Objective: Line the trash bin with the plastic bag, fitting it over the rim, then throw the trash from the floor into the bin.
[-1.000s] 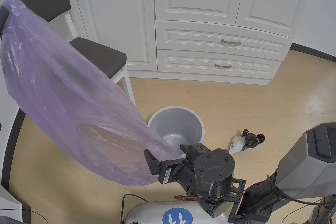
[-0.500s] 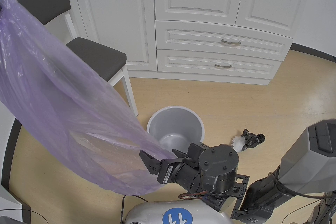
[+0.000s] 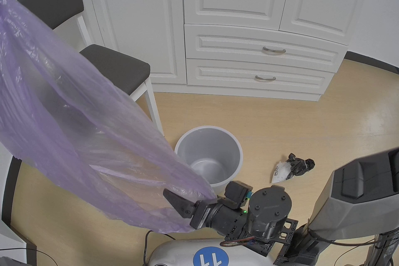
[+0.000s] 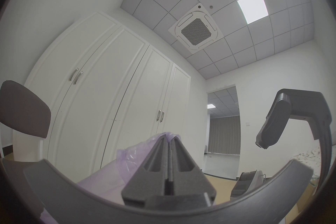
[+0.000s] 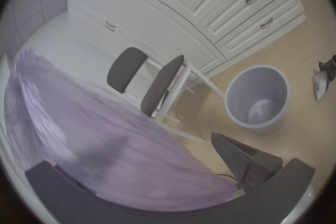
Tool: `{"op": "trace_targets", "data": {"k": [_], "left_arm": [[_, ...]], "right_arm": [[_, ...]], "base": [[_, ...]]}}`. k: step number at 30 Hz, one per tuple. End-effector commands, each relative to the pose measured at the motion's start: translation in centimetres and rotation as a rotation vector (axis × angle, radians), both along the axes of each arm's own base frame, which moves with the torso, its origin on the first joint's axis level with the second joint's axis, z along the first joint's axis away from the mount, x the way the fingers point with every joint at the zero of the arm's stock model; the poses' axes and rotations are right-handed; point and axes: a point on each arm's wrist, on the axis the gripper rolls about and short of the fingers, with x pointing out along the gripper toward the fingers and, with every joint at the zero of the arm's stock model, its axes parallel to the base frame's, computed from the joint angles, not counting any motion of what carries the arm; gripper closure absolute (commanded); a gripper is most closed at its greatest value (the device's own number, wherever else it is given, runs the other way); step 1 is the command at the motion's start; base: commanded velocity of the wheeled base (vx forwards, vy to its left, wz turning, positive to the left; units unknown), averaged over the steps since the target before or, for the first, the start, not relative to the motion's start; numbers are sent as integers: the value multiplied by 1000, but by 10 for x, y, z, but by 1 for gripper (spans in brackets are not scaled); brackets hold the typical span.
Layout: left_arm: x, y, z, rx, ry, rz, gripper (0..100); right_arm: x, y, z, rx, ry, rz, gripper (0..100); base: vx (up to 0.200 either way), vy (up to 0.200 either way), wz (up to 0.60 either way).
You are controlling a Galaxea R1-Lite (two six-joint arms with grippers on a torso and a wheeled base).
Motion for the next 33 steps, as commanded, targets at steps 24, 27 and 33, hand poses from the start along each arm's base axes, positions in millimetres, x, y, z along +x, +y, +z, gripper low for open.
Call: {"op": "trace_targets", "data": {"k": [24,27,33], "left_arm": [[-7,6,7,-28,-34,5,100],[-7,6,9,-33,-39,4,100],[-8,7,9,-35,-44,5,100]], "right_arm": [[-11,-8,-10,-37,34,53,0],[-11,-9,-4,-24,23,50,0],[-8,-12,-3,-25,20,39,0]], "base": [[0,0,0],[0,0,0],[0,0,0]]}}
